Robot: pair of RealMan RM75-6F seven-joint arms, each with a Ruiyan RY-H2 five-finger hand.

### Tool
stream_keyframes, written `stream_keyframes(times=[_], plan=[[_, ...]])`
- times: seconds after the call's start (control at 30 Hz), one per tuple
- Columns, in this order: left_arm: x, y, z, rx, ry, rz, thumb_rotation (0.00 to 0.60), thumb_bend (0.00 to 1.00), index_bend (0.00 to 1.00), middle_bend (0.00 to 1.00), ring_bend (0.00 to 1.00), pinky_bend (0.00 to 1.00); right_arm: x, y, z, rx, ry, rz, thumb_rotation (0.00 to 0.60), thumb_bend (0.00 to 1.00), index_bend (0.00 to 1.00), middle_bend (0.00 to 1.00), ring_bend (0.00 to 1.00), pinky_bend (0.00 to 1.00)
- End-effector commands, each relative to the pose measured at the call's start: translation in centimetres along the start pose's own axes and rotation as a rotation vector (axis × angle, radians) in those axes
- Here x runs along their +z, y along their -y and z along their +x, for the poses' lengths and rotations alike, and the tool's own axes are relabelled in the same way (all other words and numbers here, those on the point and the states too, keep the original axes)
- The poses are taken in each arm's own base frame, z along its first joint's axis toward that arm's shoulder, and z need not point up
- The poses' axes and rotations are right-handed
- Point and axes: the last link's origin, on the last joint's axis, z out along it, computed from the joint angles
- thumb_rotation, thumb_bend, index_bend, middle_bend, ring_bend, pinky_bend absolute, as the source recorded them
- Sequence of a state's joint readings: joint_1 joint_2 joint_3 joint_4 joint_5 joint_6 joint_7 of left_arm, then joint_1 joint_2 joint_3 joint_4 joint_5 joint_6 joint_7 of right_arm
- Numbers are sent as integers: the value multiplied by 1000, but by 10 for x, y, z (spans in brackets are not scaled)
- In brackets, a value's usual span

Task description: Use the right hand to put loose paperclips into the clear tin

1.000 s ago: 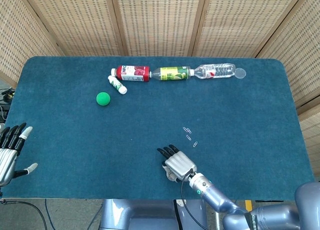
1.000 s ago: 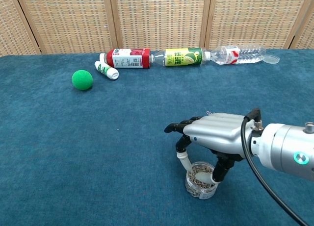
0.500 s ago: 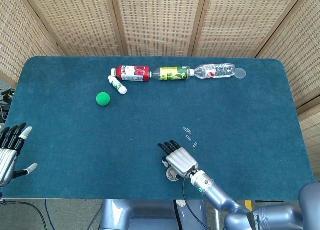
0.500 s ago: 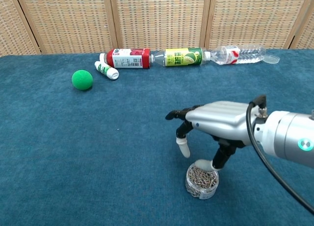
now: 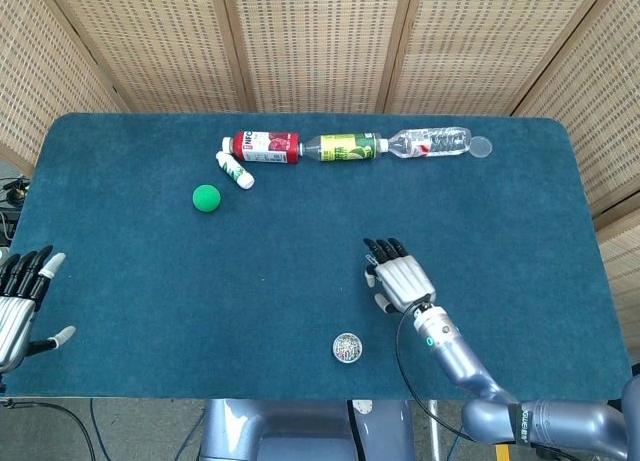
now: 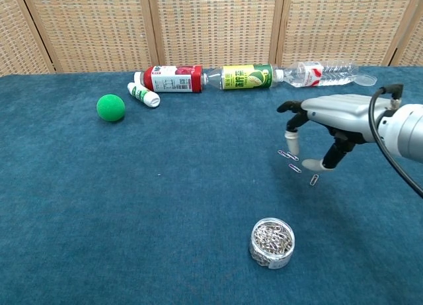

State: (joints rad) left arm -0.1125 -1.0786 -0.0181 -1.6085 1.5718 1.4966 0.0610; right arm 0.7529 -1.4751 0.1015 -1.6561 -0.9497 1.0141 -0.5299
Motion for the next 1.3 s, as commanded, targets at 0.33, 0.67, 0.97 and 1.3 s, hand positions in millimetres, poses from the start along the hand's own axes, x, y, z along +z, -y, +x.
stream_keyframes(times=[0.33, 0.67, 0.97, 1.3], plan=[[3, 2, -2, 1, 8, 10, 600, 0, 0, 0, 0, 0, 17, -36, -31, -9, 76, -115, 600, 351, 468, 0, 0, 0], [3, 2, -3, 5, 10, 13, 600, 0, 0, 0, 0, 0, 22, -28, -41, -45, 92, -55, 600, 353, 468, 0, 0, 0], [3, 3, -3, 3, 9, 15, 600, 0, 0, 0, 0, 0, 26, -28, -41, -62, 92, -51, 600, 354, 468, 0, 0, 0], [4, 3, -3, 2, 8, 15, 600, 0, 0, 0, 0, 0, 28, -29, -43, -87, 109, -59, 600, 354, 468, 0, 0, 0]])
